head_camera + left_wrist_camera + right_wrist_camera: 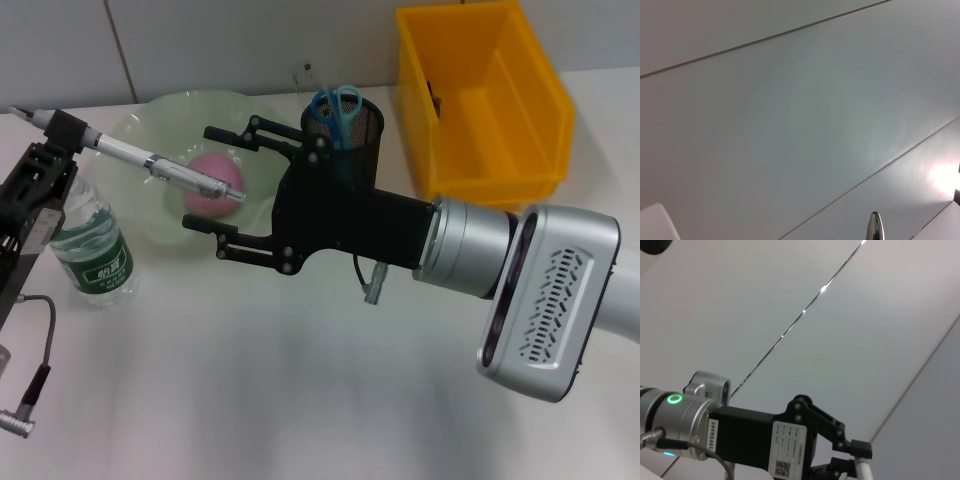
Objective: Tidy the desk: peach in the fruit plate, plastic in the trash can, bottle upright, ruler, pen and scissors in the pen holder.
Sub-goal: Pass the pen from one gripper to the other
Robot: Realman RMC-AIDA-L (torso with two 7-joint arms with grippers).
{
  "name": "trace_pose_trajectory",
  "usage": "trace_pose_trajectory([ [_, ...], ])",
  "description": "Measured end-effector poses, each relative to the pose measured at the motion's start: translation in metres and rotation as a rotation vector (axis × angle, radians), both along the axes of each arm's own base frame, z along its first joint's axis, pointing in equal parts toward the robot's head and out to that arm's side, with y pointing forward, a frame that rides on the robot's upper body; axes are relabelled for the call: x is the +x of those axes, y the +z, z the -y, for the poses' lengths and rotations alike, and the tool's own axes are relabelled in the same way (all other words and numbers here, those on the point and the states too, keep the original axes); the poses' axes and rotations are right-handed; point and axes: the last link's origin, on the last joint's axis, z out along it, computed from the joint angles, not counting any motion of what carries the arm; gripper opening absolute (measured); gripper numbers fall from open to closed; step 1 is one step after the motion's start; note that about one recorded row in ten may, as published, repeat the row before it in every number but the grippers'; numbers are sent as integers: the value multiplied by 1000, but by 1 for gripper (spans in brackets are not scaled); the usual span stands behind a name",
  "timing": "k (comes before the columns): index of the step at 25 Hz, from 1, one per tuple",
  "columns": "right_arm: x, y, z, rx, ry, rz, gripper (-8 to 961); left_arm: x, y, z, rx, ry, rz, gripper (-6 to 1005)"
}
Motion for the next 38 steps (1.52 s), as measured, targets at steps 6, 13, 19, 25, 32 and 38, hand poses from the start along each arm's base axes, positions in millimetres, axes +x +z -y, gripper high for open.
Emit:
trace_pose_trajectory([
  [6, -1, -1, -1, -1, 1, 8, 676, 1, 0, 1, 3, -4, 1, 145],
  [13, -1, -1, -1, 0, 1, 8, 453, 1, 0, 1, 2, -5, -1, 146],
  [19, -1, -1, -1, 0, 0, 7, 351, 1, 0, 1, 3, -4, -1, 145],
  [25, -1, -1, -1, 0, 0, 7, 317, 1, 0, 0, 5, -4, 0, 145],
  [32, -1, -1, -1, -3, -1, 6, 276, 1, 0, 0, 7, -3, 1, 146],
  [38, -1, -2, -1, -6, -1, 6, 196, 1, 0, 0, 6, -2, 0, 145],
])
